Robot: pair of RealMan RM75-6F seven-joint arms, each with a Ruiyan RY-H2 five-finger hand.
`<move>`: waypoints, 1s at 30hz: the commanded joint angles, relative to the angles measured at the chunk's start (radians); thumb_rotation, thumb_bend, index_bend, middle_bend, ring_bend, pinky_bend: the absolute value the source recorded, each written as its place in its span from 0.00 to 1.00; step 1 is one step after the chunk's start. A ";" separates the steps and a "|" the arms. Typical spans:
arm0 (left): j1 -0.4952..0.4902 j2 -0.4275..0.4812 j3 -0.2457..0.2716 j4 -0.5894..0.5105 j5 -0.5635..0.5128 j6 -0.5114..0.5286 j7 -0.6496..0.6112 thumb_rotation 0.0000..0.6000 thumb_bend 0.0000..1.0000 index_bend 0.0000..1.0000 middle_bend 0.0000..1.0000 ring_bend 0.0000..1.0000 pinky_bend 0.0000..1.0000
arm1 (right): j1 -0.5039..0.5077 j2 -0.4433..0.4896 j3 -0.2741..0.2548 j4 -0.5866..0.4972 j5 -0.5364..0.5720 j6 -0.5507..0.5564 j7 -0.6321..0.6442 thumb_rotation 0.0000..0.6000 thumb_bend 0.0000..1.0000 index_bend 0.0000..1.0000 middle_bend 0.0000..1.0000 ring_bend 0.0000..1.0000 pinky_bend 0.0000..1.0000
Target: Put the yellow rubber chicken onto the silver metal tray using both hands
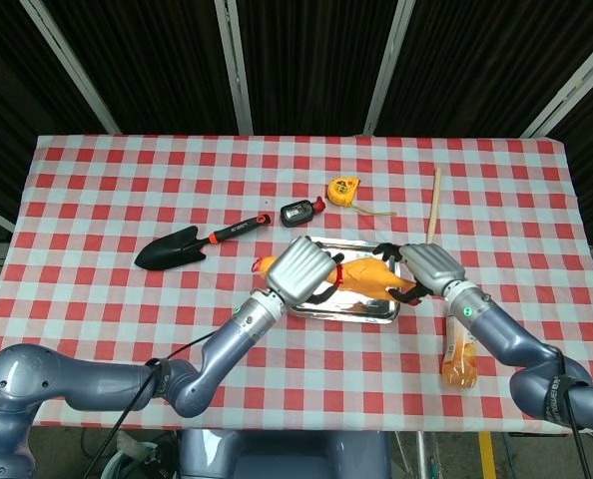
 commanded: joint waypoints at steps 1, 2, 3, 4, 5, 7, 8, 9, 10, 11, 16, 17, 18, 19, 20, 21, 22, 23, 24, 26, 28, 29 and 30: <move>-0.001 -0.006 0.003 0.008 0.003 0.002 0.004 1.00 0.55 0.58 0.62 0.54 0.60 | 0.003 0.005 -0.005 -0.005 0.003 -0.004 -0.005 1.00 0.39 0.22 0.29 0.29 0.40; -0.001 -0.007 0.003 0.010 0.003 0.000 0.003 1.00 0.55 0.58 0.62 0.54 0.61 | 0.003 0.006 -0.005 -0.007 0.004 -0.003 -0.004 1.00 0.39 0.23 0.29 0.30 0.40; -0.001 -0.008 0.002 0.011 0.002 -0.001 0.001 1.00 0.55 0.58 0.62 0.54 0.61 | 0.004 0.007 -0.005 -0.009 0.006 -0.003 -0.003 1.00 0.38 0.23 0.29 0.30 0.41; -0.001 -0.009 0.001 0.013 0.003 -0.002 0.001 1.00 0.55 0.58 0.62 0.54 0.61 | 0.005 0.007 -0.005 -0.009 0.008 -0.004 -0.004 1.00 0.39 0.24 0.30 0.31 0.41; -0.002 -0.011 0.001 0.015 0.004 -0.002 0.000 1.00 0.55 0.58 0.62 0.54 0.61 | 0.006 0.007 -0.006 -0.008 0.009 -0.003 -0.005 1.00 0.39 0.25 0.30 0.31 0.42; -0.002 -0.013 0.000 0.018 0.007 -0.002 0.000 1.00 0.55 0.58 0.62 0.54 0.60 | 0.008 0.005 -0.006 -0.007 0.012 0.001 -0.009 1.00 0.40 0.27 0.31 0.32 0.42; -0.003 -0.014 0.000 0.018 0.008 -0.002 -0.001 1.00 0.55 0.58 0.62 0.54 0.60 | 0.009 0.003 -0.007 -0.007 0.014 0.002 -0.011 1.00 0.41 0.27 0.31 0.33 0.43; -0.003 -0.015 0.000 0.019 0.011 -0.002 -0.001 1.00 0.55 0.58 0.62 0.54 0.60 | 0.012 0.001 -0.008 -0.006 0.018 0.004 -0.015 1.00 0.42 0.28 0.32 0.33 0.43; -0.004 -0.017 0.001 0.021 0.014 -0.002 0.000 1.00 0.55 0.58 0.62 0.54 0.60 | 0.013 -0.001 -0.009 -0.005 0.021 0.006 -0.018 1.00 0.43 0.29 0.33 0.34 0.44; -0.004 -0.018 0.002 0.022 0.016 -0.002 0.000 1.00 0.55 0.58 0.62 0.54 0.61 | 0.014 -0.003 -0.010 -0.005 0.025 0.008 -0.020 1.00 0.44 0.31 0.34 0.35 0.44; -0.005 -0.030 0.001 0.033 0.031 0.000 -0.008 1.00 0.55 0.58 0.62 0.54 0.61 | 0.017 -0.011 -0.014 -0.004 0.044 0.026 -0.033 1.00 0.56 0.47 0.45 0.47 0.54; -0.005 -0.033 0.001 0.037 0.036 0.001 -0.009 1.00 0.55 0.58 0.62 0.54 0.61 | 0.017 -0.013 -0.015 -0.004 0.047 0.032 -0.036 1.00 0.60 0.54 0.49 0.52 0.58; -0.005 -0.035 0.001 0.040 0.041 0.003 -0.011 1.00 0.55 0.58 0.62 0.54 0.60 | 0.018 -0.014 -0.016 -0.004 0.050 0.036 -0.039 1.00 0.64 0.61 0.54 0.57 0.63; -0.005 -0.038 0.001 0.044 0.046 0.004 -0.014 1.00 0.55 0.58 0.62 0.54 0.60 | 0.018 -0.015 -0.016 -0.005 0.053 0.040 -0.041 1.00 0.68 0.65 0.57 0.61 0.67; -0.004 -0.041 0.001 0.048 0.051 0.005 -0.017 1.00 0.55 0.58 0.62 0.54 0.60 | 0.017 -0.017 -0.016 -0.005 0.056 0.046 -0.043 1.00 0.75 0.72 0.62 0.66 0.73; -0.004 -0.043 0.002 0.051 0.056 0.006 -0.021 1.00 0.55 0.58 0.62 0.54 0.60 | 0.016 -0.019 -0.016 -0.005 0.057 0.051 -0.045 1.00 0.79 0.77 0.65 0.69 0.77; -0.003 -0.045 0.002 0.054 0.059 0.006 -0.024 1.00 0.55 0.58 0.62 0.54 0.60 | 0.014 -0.021 -0.016 -0.004 0.059 0.059 -0.047 1.00 0.82 0.81 0.68 0.72 0.79; -0.002 -0.047 0.002 0.058 0.063 0.006 -0.029 1.00 0.55 0.58 0.62 0.54 0.61 | 0.011 -0.024 -0.016 -0.003 0.058 0.071 -0.051 1.00 0.85 0.86 0.71 0.76 0.83; -0.001 -0.048 0.001 0.061 0.066 0.006 -0.033 1.00 0.55 0.58 0.62 0.54 0.61 | 0.009 -0.026 -0.016 -0.003 0.058 0.079 -0.053 1.00 0.88 0.90 0.74 0.79 0.86; 0.001 -0.051 0.000 0.067 0.071 0.005 -0.039 1.00 0.55 0.58 0.62 0.54 0.61 | 0.004 -0.029 -0.016 -0.004 0.056 0.092 -0.055 1.00 0.95 0.97 0.80 0.84 0.90; 0.002 -0.053 -0.002 0.072 0.074 0.004 -0.045 1.00 0.55 0.58 0.62 0.54 0.60 | 0.000 -0.031 -0.016 -0.004 0.053 0.102 -0.058 1.00 0.99 1.00 0.83 0.88 0.93; 0.003 -0.054 -0.003 0.074 0.076 0.004 -0.048 1.00 0.55 0.58 0.62 0.54 0.60 | -0.002 -0.031 -0.017 -0.004 0.052 0.105 -0.060 1.00 1.00 1.00 0.85 0.89 0.94; 0.004 -0.054 -0.004 0.076 0.077 0.004 -0.051 1.00 0.55 0.58 0.62 0.54 0.60 | -0.003 -0.031 -0.017 -0.004 0.051 0.108 -0.063 1.00 1.00 1.00 0.86 0.90 0.95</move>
